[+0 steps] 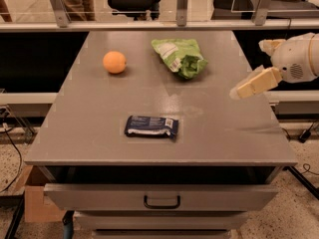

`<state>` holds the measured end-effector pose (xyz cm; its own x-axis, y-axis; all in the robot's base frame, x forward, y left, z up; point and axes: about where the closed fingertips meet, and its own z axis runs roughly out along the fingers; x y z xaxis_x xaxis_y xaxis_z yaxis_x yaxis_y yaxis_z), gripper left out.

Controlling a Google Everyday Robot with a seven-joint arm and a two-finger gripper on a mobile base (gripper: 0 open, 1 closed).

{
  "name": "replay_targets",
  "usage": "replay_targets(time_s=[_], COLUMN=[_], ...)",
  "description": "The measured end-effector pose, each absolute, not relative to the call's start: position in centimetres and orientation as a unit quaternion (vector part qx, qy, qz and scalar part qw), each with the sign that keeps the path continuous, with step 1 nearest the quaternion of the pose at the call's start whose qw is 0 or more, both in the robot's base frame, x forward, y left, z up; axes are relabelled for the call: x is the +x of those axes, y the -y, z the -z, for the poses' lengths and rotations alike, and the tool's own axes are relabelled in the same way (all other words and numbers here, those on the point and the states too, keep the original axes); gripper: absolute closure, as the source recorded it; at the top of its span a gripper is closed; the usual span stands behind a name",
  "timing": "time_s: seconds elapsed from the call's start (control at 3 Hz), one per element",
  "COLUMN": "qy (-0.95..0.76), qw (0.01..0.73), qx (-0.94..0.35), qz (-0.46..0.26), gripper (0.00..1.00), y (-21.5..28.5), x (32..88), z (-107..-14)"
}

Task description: Pick green rice chip bag

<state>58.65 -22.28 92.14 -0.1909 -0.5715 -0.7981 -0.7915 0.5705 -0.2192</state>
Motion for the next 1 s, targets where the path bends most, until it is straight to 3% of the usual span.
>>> replay_targets(time_s=[1.0], qy=[-0.742], qw=[0.492], qx=[-0.435], qz=[-0.134], gripper=[0.00], y=[19.6], x=[60.3], z=[-91.0])
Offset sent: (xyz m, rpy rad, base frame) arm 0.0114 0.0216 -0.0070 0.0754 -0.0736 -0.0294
